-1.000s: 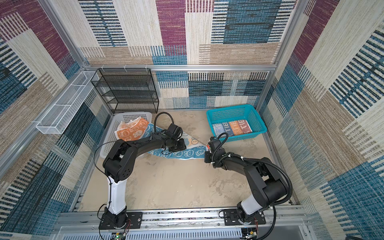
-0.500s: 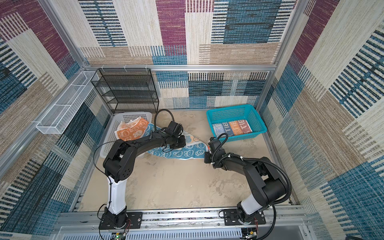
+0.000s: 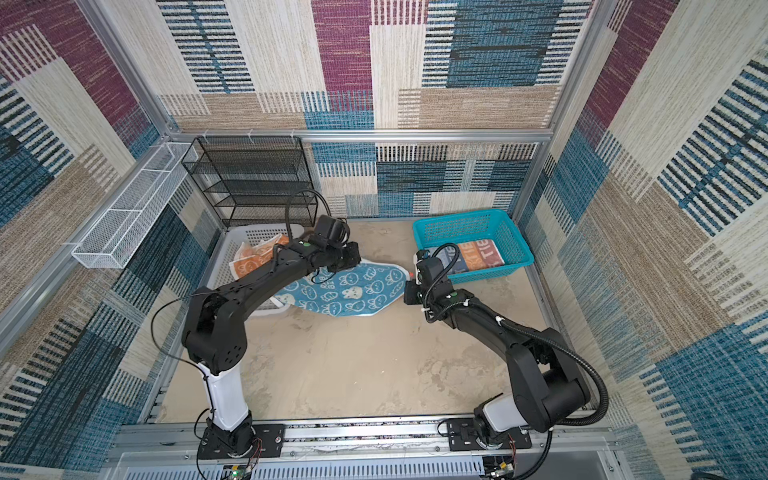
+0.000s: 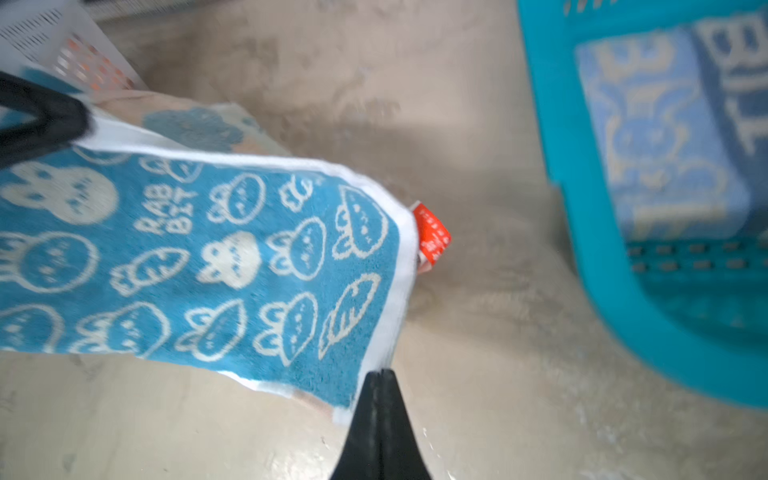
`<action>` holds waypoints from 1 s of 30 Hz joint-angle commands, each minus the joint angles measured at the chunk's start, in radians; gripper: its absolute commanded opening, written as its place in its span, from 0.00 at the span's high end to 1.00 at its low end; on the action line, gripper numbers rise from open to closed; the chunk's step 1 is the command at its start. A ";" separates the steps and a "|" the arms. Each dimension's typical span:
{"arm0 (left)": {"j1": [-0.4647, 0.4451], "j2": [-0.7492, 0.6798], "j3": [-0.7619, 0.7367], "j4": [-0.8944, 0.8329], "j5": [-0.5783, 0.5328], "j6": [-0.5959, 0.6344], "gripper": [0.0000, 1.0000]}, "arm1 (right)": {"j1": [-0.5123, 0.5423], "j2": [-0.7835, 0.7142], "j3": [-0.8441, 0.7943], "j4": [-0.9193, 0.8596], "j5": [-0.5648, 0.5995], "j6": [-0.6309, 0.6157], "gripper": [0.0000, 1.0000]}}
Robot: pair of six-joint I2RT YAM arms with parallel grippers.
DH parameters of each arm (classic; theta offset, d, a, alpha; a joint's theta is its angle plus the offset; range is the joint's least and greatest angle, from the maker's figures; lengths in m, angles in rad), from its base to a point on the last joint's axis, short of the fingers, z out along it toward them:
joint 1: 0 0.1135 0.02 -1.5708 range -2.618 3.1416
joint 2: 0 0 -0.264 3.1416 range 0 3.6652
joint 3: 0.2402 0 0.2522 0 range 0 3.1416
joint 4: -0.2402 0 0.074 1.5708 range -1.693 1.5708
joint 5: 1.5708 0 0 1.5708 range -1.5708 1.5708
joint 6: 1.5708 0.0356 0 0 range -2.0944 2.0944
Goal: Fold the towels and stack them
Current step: 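Lift the blue towel high with both grippers to let it hang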
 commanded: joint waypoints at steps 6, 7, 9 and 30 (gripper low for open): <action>0.034 -0.128 0.306 -0.246 -0.051 0.104 1.00 | -0.004 -0.020 0.385 -0.208 0.083 -0.112 1.00; 0.034 -0.135 0.361 -0.277 -0.052 0.110 1.00 | -0.004 -0.020 0.446 -0.231 0.087 -0.125 1.00; 0.034 -0.141 0.457 -0.327 -0.047 0.123 1.00 | -0.004 -0.021 0.558 -0.272 0.088 -0.148 1.00; -0.056 -0.439 0.616 -0.500 -0.015 0.100 1.00 | -0.004 -0.238 0.877 -0.416 -0.163 -0.257 1.00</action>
